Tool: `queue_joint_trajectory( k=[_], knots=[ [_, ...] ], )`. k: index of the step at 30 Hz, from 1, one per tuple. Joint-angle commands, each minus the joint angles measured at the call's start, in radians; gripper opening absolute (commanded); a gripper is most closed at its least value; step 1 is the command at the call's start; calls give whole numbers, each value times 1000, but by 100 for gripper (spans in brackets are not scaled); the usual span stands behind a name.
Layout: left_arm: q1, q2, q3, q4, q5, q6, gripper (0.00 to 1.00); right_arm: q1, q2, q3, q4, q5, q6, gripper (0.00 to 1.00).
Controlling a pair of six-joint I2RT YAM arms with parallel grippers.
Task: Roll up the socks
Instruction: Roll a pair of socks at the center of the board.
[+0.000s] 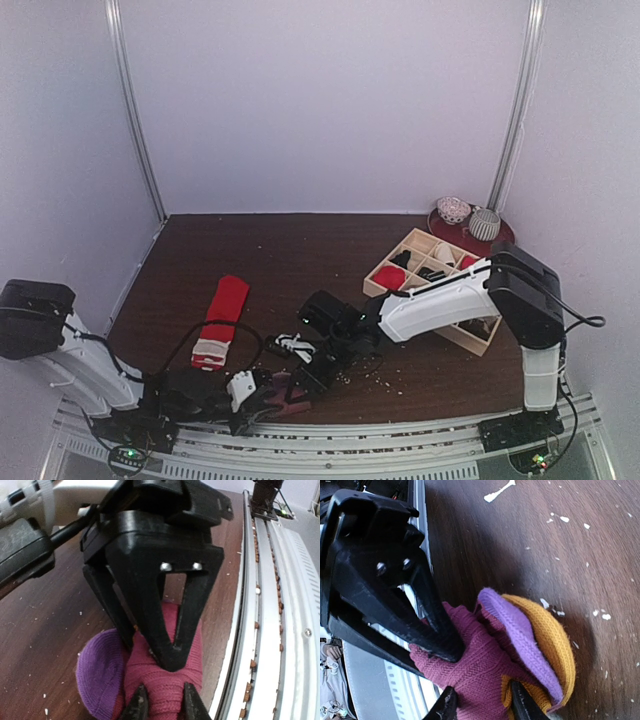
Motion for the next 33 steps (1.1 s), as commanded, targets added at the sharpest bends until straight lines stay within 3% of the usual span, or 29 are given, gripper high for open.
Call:
queue_joint_trajectory(
  k=[1,4,9,12,18,26,33],
  knots=[
    [-12,73,29,-40,-21,-77,9,-5,79,-97,-227,94,6,34],
    [-12,128,33,-68,-55,-135,0,-4,27,-122,-144,52,-19,38],
    [-5,166,41,-138,-80,-239,0,-5,-180,-214,108,109,-105,54],
    [21,177,49,-173,-42,-292,0,-6,-322,-306,273,158,-204,57],
    [58,213,43,-157,52,-362,0,13,-545,-572,620,181,-459,73],
    [93,263,34,-94,132,-381,0,109,-428,-595,588,306,-670,75],
    [99,275,44,-98,147,-361,0,126,-346,-566,649,465,-667,75]
  ],
)
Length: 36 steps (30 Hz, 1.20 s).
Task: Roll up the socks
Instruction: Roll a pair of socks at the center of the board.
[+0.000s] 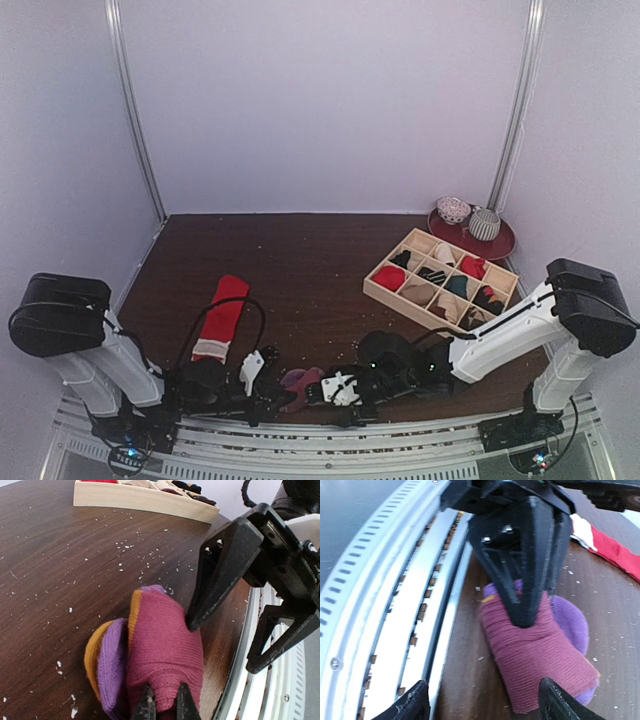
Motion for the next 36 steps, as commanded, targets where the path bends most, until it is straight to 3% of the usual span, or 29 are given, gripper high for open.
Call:
queue_joint_trajectory(
  k=[1,9,16,24,29,33,36],
  knots=[
    [8,60,-32,-264,42,-3,0,1,9,17,89,151,-18,75],
    [10,77,-40,-241,54,-2,0,-1,-66,-42,174,178,34,77],
    [10,90,-42,-229,60,0,0,-27,80,85,16,80,50,77],
    [10,84,-46,-228,62,3,0,-32,135,130,-102,54,72,75],
    [10,92,-44,-218,68,10,0,-28,159,121,-121,-36,88,61],
    [10,97,-26,-228,74,38,0,-31,185,152,-173,-24,148,47],
    [10,81,-5,-252,67,78,14,-40,194,171,-215,-42,229,42]
  ],
)
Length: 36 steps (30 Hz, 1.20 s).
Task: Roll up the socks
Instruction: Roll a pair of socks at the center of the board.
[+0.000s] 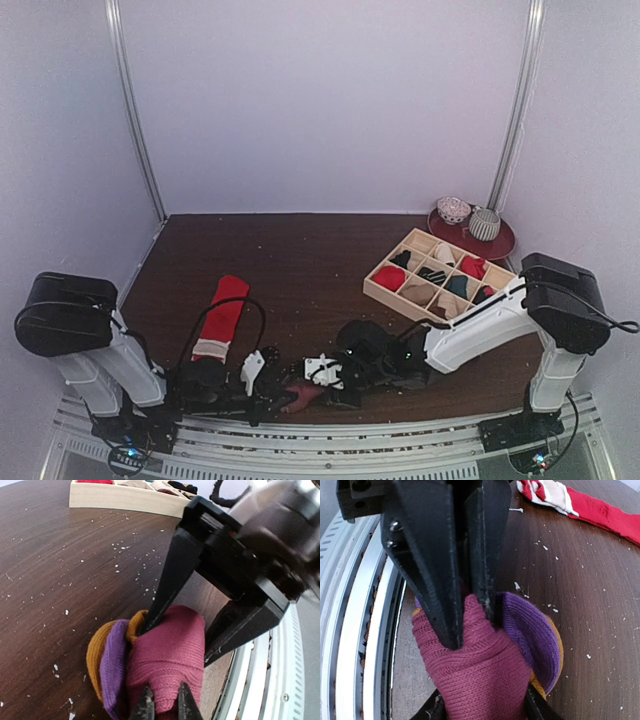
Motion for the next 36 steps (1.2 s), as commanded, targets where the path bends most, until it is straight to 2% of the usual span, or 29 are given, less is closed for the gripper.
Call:
queue_joint_trajectory(
  k=[1,4,8,12,15,25,30,36],
  knots=[
    [-1,33,6,-323,30,72,20,-1,50,22,-150,-81,140,41],
    [-1,-47,21,-377,-9,112,44,-23,49,31,-210,-82,231,40],
    [-1,-220,14,-449,-60,176,58,-56,47,45,-309,-105,338,40],
    [-2,-357,13,-489,-85,233,59,-80,52,53,-396,-123,437,40],
    [-12,-390,14,-453,-86,286,58,-86,51,54,-425,-129,496,41],
    [-23,-221,92,-314,-72,449,57,-84,67,83,-462,-119,524,41],
    [-51,-257,67,-260,-150,499,64,-84,79,101,-495,-112,510,41],
    [-53,-301,62,-269,-174,559,64,-84,88,116,-515,-106,498,42]
  ],
)
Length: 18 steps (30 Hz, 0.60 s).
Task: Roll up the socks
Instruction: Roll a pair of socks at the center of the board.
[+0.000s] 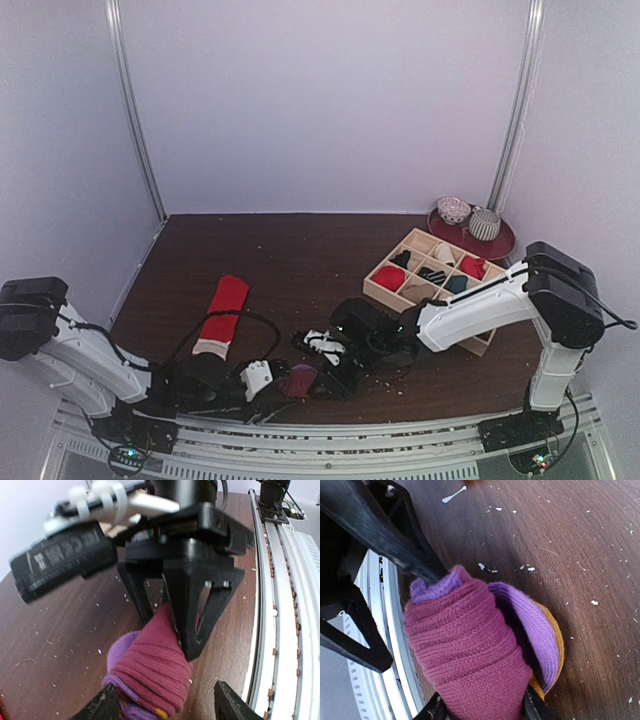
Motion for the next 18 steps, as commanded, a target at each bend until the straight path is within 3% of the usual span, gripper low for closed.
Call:
queue_joint_trajectory(
  k=[1,13,16,18],
  knots=[
    [-6,-27,2,94,-34,80,64,-1,75,-31,-205,27,4,42],
    [-5,164,19,203,1,65,62,-2,78,-33,-213,21,2,42],
    [-6,215,34,214,9,49,53,-2,77,-34,-215,17,2,42],
    [-6,236,41,209,12,35,40,-3,76,-32,-217,12,2,42]
  ],
)
